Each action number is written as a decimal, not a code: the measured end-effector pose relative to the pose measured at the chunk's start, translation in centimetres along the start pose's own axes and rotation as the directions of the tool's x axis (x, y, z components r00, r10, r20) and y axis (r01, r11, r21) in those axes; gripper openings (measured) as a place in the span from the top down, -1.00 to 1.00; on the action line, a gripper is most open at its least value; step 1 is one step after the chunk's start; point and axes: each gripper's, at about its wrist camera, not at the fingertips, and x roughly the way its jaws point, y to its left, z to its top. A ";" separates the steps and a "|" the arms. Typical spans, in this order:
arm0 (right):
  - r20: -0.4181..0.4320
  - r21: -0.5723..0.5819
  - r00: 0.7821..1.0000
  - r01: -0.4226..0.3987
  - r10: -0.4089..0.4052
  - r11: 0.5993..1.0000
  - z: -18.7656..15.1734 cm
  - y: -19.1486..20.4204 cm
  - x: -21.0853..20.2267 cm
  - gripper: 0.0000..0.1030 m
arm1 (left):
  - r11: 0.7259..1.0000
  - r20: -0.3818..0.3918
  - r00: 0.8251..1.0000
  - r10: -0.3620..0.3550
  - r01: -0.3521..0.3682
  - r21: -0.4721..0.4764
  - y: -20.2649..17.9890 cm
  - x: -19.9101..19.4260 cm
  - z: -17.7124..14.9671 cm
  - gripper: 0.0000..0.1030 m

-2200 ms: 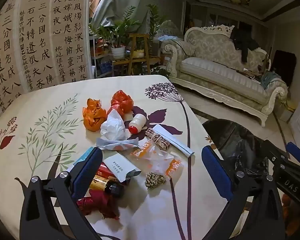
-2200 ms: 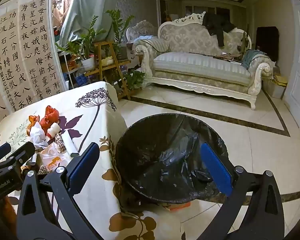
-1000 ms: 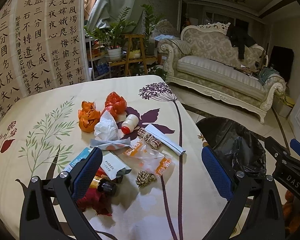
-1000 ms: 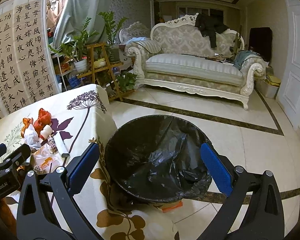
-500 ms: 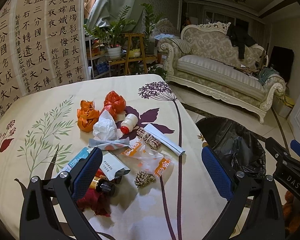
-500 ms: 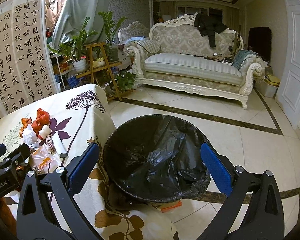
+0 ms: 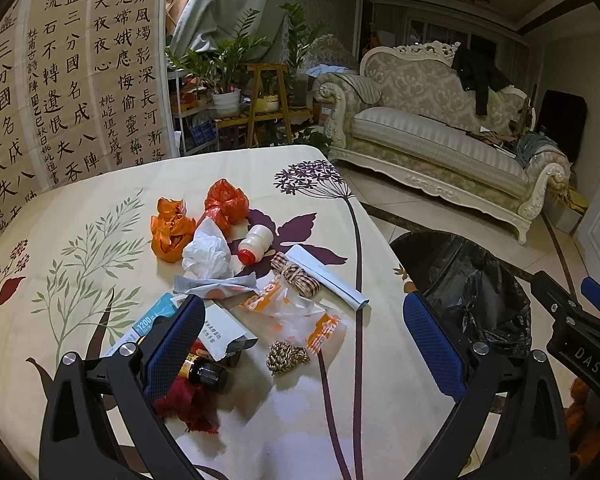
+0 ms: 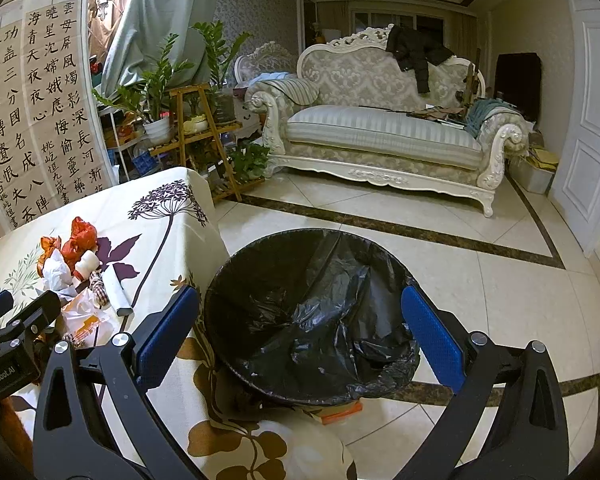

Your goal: Collect trash

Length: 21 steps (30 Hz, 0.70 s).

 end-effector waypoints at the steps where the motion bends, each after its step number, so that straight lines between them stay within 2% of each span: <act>1: -0.001 0.000 1.000 0.000 0.000 1.000 0.0 -0.1 0.0 -0.91 | 1.000 0.000 1.000 0.000 0.000 -0.001 0.0 0.0 0.1 -0.88; 21: -0.002 0.000 1.000 0.000 0.000 1.000 0.0 0.0 0.0 -0.91 | 1.000 -0.003 1.000 -0.002 0.002 -0.001 -0.1 0.1 -0.1 -0.88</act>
